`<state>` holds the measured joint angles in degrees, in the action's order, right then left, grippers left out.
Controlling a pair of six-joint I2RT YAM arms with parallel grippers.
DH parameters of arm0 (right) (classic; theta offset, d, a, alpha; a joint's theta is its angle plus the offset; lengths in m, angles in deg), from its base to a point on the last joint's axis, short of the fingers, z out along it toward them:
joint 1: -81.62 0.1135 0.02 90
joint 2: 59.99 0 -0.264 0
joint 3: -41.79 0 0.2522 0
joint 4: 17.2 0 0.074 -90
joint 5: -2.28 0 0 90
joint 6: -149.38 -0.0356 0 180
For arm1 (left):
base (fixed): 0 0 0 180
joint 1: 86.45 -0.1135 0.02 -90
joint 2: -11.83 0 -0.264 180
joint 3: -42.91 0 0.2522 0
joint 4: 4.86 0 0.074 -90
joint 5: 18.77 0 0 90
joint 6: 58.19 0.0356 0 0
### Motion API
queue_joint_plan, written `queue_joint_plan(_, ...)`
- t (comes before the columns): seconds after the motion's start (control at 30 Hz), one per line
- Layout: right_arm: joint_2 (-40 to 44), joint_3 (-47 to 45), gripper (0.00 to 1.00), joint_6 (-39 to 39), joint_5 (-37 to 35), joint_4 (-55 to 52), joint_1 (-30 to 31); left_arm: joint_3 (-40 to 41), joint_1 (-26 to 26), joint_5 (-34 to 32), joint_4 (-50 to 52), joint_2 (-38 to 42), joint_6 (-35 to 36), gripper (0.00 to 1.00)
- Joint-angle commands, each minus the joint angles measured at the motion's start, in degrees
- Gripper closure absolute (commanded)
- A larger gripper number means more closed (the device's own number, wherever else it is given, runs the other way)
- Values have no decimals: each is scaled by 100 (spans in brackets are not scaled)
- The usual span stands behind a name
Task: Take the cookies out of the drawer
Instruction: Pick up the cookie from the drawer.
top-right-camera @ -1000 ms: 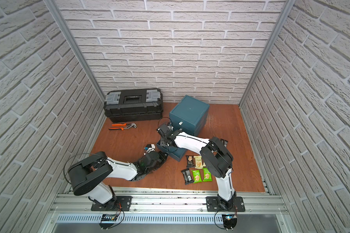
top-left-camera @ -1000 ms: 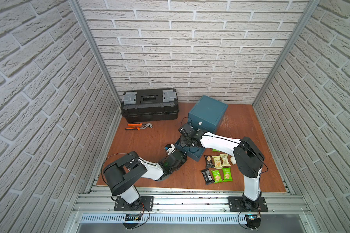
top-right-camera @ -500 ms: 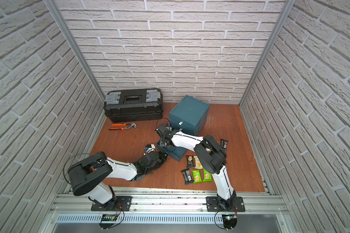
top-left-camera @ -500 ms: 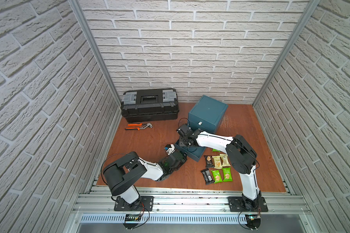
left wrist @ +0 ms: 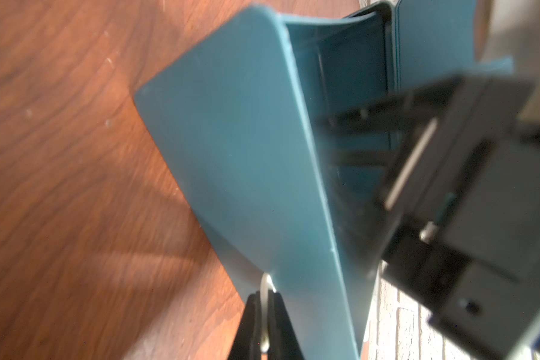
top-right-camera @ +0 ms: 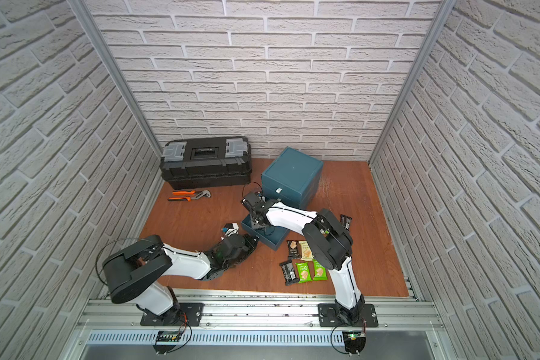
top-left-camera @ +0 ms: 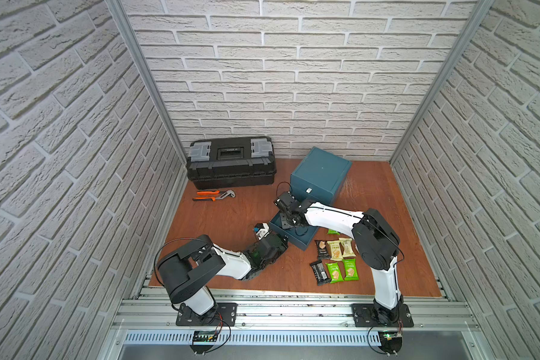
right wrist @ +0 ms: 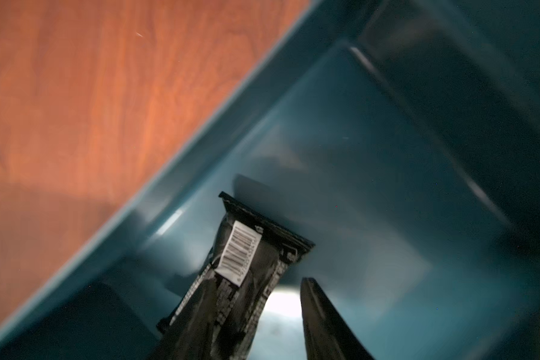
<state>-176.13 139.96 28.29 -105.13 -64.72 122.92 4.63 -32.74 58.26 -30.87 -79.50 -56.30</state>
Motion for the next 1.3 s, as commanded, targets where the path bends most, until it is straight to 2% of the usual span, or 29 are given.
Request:
queue_joint_plan(0.0,478,28,52,512,-353,-436,-69,126,-30,-44,226,76,99,100)
queue_joint_plan(0.07,571,139,51,578,-182,-458,-25,109,-29,-46,241,69,96,100)
queue_joint_plan(0.13,609,230,46,551,-30,-459,87,96,-34,-45,258,58,100,100)
queue_joint_plan(0.4,323,100,30,-249,85,-252,208,57,-33,-40,320,70,109,100)
queue_joint_plan(0.67,-97,341,29,-627,-94,-248,197,39,-28,-39,352,82,118,100)
queue_joint_plan(0.83,-261,412,31,-799,-155,-262,201,43,-45,-9,303,54,110,100)
queue_joint_plan(1.0,-479,578,37,-862,-158,-302,187,32,-54,-8,286,36,110,100)
queue_joint_plan(1.27,-635,631,52,-864,-141,-311,194,25,-63,10,288,27,110,100)
